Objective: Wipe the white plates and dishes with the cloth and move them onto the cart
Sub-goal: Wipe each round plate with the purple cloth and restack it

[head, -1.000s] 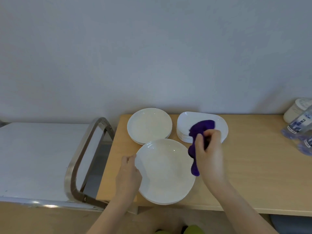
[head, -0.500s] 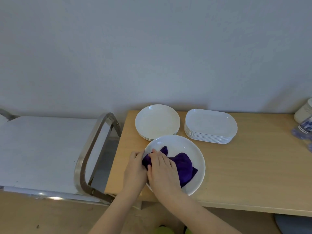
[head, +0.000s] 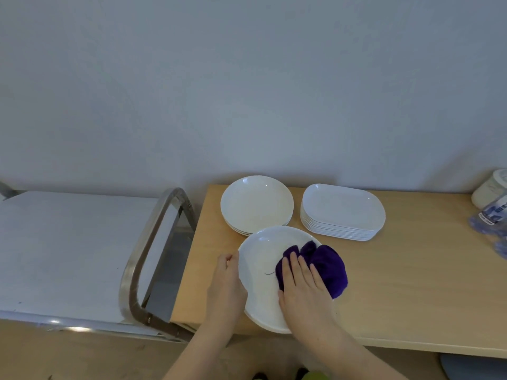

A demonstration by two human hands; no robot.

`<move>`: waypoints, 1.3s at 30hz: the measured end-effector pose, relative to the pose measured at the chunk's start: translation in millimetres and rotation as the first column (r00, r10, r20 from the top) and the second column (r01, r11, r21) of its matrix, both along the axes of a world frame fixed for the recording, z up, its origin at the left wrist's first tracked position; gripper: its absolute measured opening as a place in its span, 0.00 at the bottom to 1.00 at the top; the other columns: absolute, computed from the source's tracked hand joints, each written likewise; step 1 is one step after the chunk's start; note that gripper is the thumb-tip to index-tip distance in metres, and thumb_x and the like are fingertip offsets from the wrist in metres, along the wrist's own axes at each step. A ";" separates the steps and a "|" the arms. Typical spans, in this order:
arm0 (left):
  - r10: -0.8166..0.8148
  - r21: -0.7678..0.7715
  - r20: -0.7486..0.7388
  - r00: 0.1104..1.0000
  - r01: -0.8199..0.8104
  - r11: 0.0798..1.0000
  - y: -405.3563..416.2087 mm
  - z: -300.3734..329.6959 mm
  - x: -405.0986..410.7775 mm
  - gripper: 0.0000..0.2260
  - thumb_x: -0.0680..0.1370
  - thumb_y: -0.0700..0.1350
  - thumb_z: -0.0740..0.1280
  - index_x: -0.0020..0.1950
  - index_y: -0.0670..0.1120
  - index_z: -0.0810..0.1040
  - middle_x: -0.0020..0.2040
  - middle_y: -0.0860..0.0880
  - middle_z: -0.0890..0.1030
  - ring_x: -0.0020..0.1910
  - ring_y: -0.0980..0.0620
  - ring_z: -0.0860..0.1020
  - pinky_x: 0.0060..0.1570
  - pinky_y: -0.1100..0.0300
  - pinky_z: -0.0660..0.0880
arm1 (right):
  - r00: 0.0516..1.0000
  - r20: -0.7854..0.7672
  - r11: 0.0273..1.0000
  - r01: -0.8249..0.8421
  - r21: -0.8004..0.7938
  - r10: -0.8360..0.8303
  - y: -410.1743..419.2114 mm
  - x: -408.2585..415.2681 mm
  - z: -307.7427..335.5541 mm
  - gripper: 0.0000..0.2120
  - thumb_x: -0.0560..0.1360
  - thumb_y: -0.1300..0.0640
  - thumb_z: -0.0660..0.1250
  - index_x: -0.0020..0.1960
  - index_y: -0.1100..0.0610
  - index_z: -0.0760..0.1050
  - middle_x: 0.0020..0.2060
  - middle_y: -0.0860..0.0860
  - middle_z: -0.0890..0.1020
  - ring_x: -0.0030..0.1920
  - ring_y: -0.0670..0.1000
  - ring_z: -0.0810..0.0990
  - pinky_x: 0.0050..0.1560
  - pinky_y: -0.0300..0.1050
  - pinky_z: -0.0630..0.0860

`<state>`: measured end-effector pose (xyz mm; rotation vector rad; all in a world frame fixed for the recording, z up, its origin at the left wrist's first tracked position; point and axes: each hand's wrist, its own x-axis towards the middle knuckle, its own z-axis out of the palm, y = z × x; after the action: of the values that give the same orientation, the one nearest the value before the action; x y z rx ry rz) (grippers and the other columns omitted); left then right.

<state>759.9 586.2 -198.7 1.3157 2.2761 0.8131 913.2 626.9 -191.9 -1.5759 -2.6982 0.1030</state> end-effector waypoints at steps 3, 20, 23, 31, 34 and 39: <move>-0.009 -0.002 -0.001 1.000 0.009 1.000 -0.3 -1.2 -0.8 0.18 0.76 0.42 0.67 0.64 0.53 0.70 0.57 0.60 0.66 0.40 0.63 0.69 0.37 0.71 0.70 | 0.999 0.034 0.998 -0.004 -0.064 0.006 24.0 -11.9 -5.1 0.27 0.82 0.58 0.47 0.77 0.62 0.40 0.77 0.57 0.44 0.77 0.55 0.44 0.75 0.48 0.44; -0.013 0.047 0.067 0.998 0.010 0.999 0.0 -7.6 -8.9 0.22 0.79 0.39 0.60 0.73 0.49 0.66 0.61 0.59 0.66 0.42 0.62 0.72 0.36 0.72 0.69 | 0.920 -0.087 0.922 -0.386 -0.025 0.382 33.5 -60.9 -17.1 0.28 0.81 0.55 0.52 0.78 0.57 0.47 0.78 0.52 0.49 0.77 0.50 0.44 0.72 0.47 0.36; 0.005 0.057 0.067 0.998 -0.009 0.998 0.3 -8.3 -7.2 0.20 0.80 0.40 0.59 0.72 0.49 0.67 0.58 0.60 0.66 0.42 0.63 0.72 0.35 0.72 0.68 | 0.926 0.048 0.925 -0.378 0.039 0.376 35.4 -54.2 -14.5 0.28 0.81 0.54 0.51 0.78 0.55 0.45 0.78 0.51 0.47 0.77 0.52 0.44 0.72 0.54 0.35; 0.036 0.051 0.130 0.991 -0.043 0.998 0.0 -11.9 -6.1 0.19 0.79 0.39 0.62 0.68 0.53 0.69 0.51 0.66 0.61 0.49 0.74 0.67 0.34 0.74 0.70 | 0.989 0.101 0.993 -0.112 0.030 0.109 69.3 -15.3 -1.0 0.27 0.82 0.46 0.46 0.77 0.54 0.48 0.77 0.51 0.52 0.77 0.53 0.50 0.74 0.53 0.48; 0.037 0.057 0.120 0.992 -0.044 0.997 -0.1 -12.0 -4.9 0.19 0.79 0.40 0.63 0.68 0.54 0.69 0.51 0.64 0.62 0.48 0.71 0.68 0.32 0.76 0.68 | 0.996 0.068 0.998 -0.054 0.029 0.052 66.5 -1.4 -0.1 0.28 0.82 0.44 0.48 0.77 0.56 0.52 0.76 0.51 0.56 0.76 0.52 0.54 0.74 0.48 0.53; 0.055 0.028 0.196 0.979 -0.062 0.998 1.1 -12.5 -10.8 0.21 0.80 0.37 0.61 0.72 0.50 0.67 0.53 0.60 0.67 0.48 0.70 0.69 0.36 0.77 0.70 | 0.990 -0.098 0.995 0.100 0.027 -0.097 60.5 -8.1 -0.7 0.27 0.80 0.46 0.56 0.73 0.60 0.62 0.70 0.55 0.68 0.65 0.54 0.73 0.63 0.45 0.69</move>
<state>749.1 587.4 -211.1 1.1335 2.1634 0.9606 905.1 687.3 -192.5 -1.6466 -2.5327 0.1305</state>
